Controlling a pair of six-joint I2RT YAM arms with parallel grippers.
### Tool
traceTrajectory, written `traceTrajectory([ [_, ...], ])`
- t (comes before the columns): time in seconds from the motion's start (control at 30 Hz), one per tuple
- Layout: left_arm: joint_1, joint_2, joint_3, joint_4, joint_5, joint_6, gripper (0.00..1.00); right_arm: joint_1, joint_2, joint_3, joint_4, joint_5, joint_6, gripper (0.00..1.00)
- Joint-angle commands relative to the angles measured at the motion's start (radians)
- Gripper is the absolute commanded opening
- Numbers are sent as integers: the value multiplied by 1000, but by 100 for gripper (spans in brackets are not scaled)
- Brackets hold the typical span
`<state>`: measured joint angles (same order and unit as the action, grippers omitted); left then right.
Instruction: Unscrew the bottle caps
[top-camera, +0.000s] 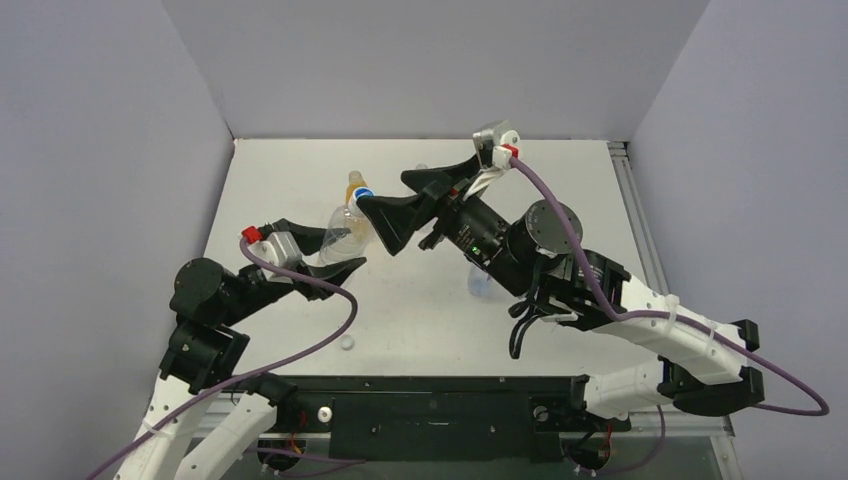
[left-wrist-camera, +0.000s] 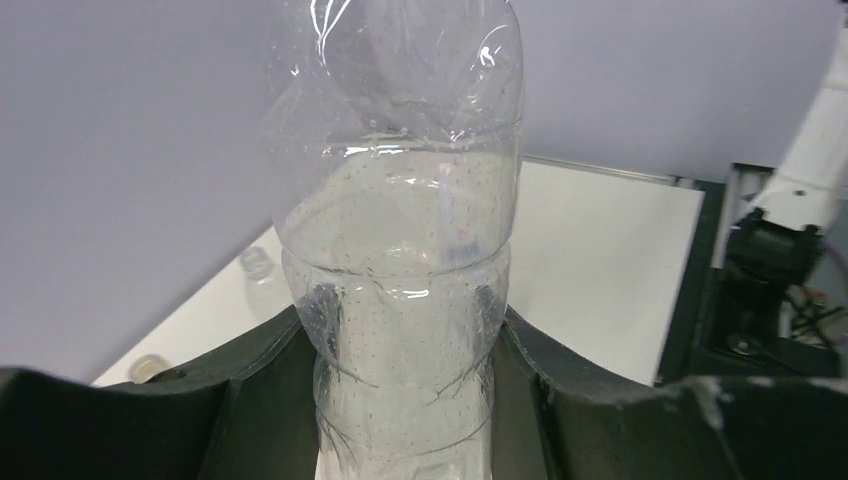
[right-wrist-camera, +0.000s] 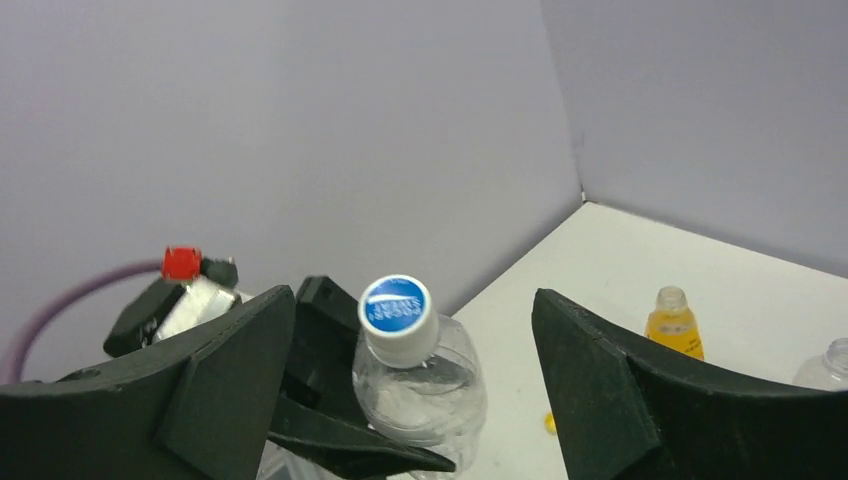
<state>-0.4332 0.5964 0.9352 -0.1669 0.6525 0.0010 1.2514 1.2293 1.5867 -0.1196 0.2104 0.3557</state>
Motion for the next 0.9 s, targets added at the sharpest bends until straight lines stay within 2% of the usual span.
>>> traceTrajectory([
  [0.0,-3,-2,-24,94,-191,129,16,74,122,189,-121,354,-69,83],
  [0.23,-6,-12,-37,61,-203,158,15,94,200,250,-95,341,-71,81],
  [0.4,-6,-23,-49,55,-206,164,15,92,232,269,-91,337,-66,72],
  [0.63,-6,-27,-57,55,-216,158,14,89,235,259,-65,328,-51,44],
  [0.87,-6,-30,-62,49,-217,155,13,83,230,237,-54,320,-38,22],
])
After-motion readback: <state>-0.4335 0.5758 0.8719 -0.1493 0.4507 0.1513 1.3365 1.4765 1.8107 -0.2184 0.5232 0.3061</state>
